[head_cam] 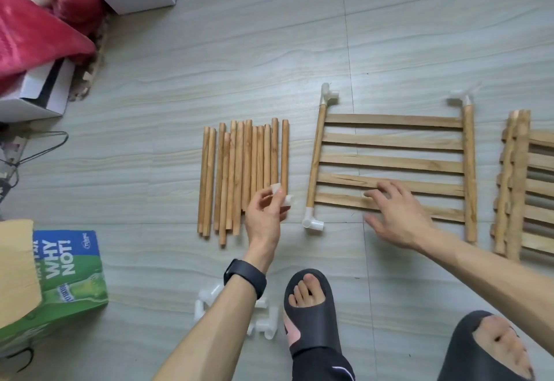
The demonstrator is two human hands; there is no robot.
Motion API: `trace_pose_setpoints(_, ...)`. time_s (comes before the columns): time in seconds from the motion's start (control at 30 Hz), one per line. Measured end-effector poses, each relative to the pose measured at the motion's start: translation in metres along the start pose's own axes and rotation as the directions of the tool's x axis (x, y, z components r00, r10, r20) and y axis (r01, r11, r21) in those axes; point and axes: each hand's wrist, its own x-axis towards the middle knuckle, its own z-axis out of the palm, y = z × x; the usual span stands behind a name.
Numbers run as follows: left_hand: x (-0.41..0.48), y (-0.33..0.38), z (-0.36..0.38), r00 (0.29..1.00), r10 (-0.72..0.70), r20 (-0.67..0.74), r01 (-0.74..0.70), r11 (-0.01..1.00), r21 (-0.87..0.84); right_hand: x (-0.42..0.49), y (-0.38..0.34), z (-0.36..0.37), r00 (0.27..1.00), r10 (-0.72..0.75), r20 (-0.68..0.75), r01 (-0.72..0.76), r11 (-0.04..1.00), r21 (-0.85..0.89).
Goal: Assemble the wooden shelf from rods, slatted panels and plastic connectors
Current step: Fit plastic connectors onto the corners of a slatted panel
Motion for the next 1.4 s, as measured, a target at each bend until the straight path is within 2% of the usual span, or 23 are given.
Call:
trace_pose_setpoints(0.03,-0.003,0.006,0.02,0.99,-0.019,0.142,0.024,0.999,-0.035,-0.008,-0.003,-0.004,0.999,0.046,-0.014,-0.043,0.98,0.193)
trace_pose_setpoints(0.07,-0.008,0.01,0.04,0.964,-0.03,0.265,0.036,0.999,-0.017,-0.017,-0.006,-0.01,0.994,0.112,0.004,-0.103,0.896,0.432)
trace_pose_setpoints(0.1,-0.013,0.012,0.058,0.93,-0.04,0.364,0.035,0.999,0.021,-0.026,-0.009,-0.016,0.982,0.178,0.069,-0.177,0.709,0.682)
trace_pose_setpoints(0.13,-0.018,0.012,0.076,0.897,-0.052,0.439,0.03,0.998,0.058,-0.035,-0.011,-0.022,0.965,0.207,0.159,-0.237,0.436,0.868)
trace_pose_setpoints(0.17,-0.023,0.01,0.091,0.869,-0.07,0.49,0.034,0.996,0.082,-0.043,-0.01,-0.027,0.948,0.204,0.244,-0.28,0.17,0.945)
trace_pose_setpoints(0.2,-0.028,0.007,0.105,0.848,-0.088,0.523,0.042,0.994,0.099,-0.051,-0.005,-0.029,0.938,0.193,0.287,-0.287,-0.026,0.957)
trace_pose_setpoints(0.23,-0.032,0.002,0.116,0.832,-0.103,0.545,0.047,0.992,0.115,-0.058,0.002,-0.028,0.935,0.202,0.292,-0.27,-0.129,0.954)
trace_pose_setpoints(0.27,-0.037,-0.004,0.126,0.821,-0.112,0.56,0.046,0.99,0.13,-0.065,0.008,-0.026,0.931,0.232,0.282,-0.244,-0.181,0.953)
trace_pose_setpoints(0.4,-0.054,-0.029,0.149,0.774,-0.106,0.625,-0.023,0.98,0.195,-0.088,0.032,-0.01,0.904,0.338,0.261,-0.163,-0.292,0.942)
trace_pose_setpoints(0.53,-0.063,-0.049,0.156,0.725,-0.118,0.678,-0.135,0.942,0.308,-0.101,0.046,0.006,0.901,0.339,0.271,-0.195,-0.24,0.951)
trace_pose_setpoints(0.67,-0.061,-0.057,0.157,0.741,-0.079,0.666,-0.342,0.81,0.476,-0.104,0.058,0.016,0.882,0.329,0.337,-0.28,-0.209,0.937)
trace_pose_setpoints(0.73,-0.056,-0.057,0.156,0.745,0.076,0.663,-0.548,0.638,0.542,-0.104,0.064,0.019,0.875,0.32,0.363,-0.305,-0.217,0.927)
trace_pose_setpoints(0.8,-0.046,-0.056,0.155,0.674,0.251,0.695,-0.729,0.376,0.571,-0.103,0.069,0.022,0.858,0.35,0.376,-0.324,-0.2,0.925)
trace_pose_setpoints(0.83,-0.039,-0.054,0.155,0.637,0.272,0.722,-0.771,0.252,0.585,-0.103,0.072,0.023,0.844,0.377,0.382,-0.339,-0.178,0.924)
trace_pose_setpoints(0.9,-0.023,-0.05,0.153,0.606,0.199,0.77,-0.79,0.036,0.612,-0.104,0.076,0.027,0.817,0.411,0.403,-0.383,-0.134,0.914)
trace_pose_setpoints(0.97,-0.007,-0.047,0.149,0.618,0.111,0.778,-0.774,-0.089,0.627,-0.106,0.079,0.03,0.796,0.413,0.443,-0.437,-0.114,0.892)
trace_pose_setpoints(1.0,-0.001,-0.046,0.145,0.625,0.104,0.774,-0.765,-0.119,0.634,-0.108,0.08,0.032,0.781,0.427,0.456,-0.466,-0.089,0.88)
trace_pose_setpoints(1.03,0.004,-0.044,0.142,0.63,0.126,0.766,-0.755,-0.128,0.643,-0.109,0.083,0.035,0.761,0.465,0.452,-0.501,-0.021,0.865)
trace_pose_setpoints(1.1,0.009,-0.041,0.138,0.64,0.186,0.745,-0.74,-0.113,0.663,-0.11,0.089,0.036,0.703,0.591,0.395,-0.594,0.184,0.783)
trace_pose_setpoints(1.17,0.01,-0.04,0.136,0.632,0.207,0.747,-0.743,-0.114,0.66,-0.111,0.095,0.03,0.652,0.698,0.296,-0.655,0.321,0.684)
trace_pose_setpoints(1.3,0.008,-0.046,0.134,0.646,0.216,0.732,-0.736,-0.079,0.672,-0.109,0.097,0.024,0.687,0.709,0.158,-0.63,0.472,0.617)
trace_pose_setpoints(1.4,0.008,-0.049,0.132,0.666,0.206,0.717,-0.722,-0.064,0.689,-0.112,0.089,0.028,0.689,0.716,0.113,-0.612,0.492,0.619)
